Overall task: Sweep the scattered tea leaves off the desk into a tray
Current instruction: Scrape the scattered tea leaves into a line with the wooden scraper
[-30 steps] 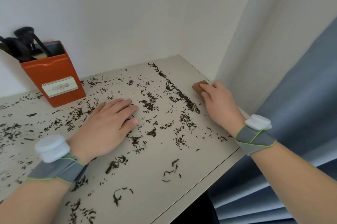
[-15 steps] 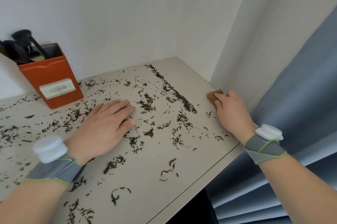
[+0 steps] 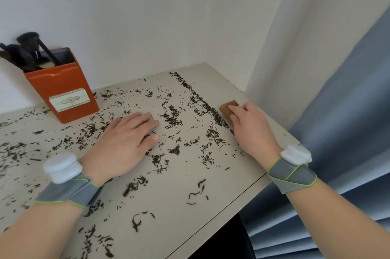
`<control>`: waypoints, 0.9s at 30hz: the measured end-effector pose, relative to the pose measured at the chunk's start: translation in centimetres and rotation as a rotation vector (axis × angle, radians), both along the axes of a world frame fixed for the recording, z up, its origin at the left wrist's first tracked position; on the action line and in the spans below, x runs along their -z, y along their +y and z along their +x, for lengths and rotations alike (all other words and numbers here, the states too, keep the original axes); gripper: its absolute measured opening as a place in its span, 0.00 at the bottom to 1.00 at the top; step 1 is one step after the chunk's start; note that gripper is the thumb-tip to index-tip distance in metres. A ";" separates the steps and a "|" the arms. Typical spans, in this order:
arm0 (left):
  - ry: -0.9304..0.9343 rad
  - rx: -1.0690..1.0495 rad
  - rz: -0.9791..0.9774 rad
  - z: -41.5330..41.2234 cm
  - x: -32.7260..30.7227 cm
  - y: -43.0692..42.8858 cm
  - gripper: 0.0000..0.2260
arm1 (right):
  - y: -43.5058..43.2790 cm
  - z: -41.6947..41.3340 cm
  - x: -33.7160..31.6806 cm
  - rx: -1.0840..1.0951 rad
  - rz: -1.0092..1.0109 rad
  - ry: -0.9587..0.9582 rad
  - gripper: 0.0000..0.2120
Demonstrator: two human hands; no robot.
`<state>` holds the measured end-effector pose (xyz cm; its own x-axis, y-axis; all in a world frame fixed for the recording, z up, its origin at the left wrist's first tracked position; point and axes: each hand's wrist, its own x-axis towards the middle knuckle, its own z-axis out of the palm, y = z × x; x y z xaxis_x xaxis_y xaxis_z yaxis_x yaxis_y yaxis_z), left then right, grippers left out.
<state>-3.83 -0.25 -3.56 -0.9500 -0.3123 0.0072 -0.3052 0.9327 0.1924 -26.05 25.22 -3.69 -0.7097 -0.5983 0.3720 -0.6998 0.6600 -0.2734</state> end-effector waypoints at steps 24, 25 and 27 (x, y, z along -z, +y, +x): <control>-0.003 0.011 -0.008 0.0 0.0 -0.1 0.29 | 3.7 1.3 1.9 0.142 -0.058 0.018 0.15; -0.003 0.011 -0.007 0.0 -0.1 0.0 0.29 | 3.2 1.5 1.9 0.129 -0.063 0.014 0.15; -0.005 0.010 -0.007 0.0 -0.1 0.0 0.29 | 2.4 1.8 1.9 0.099 -0.067 0.005 0.15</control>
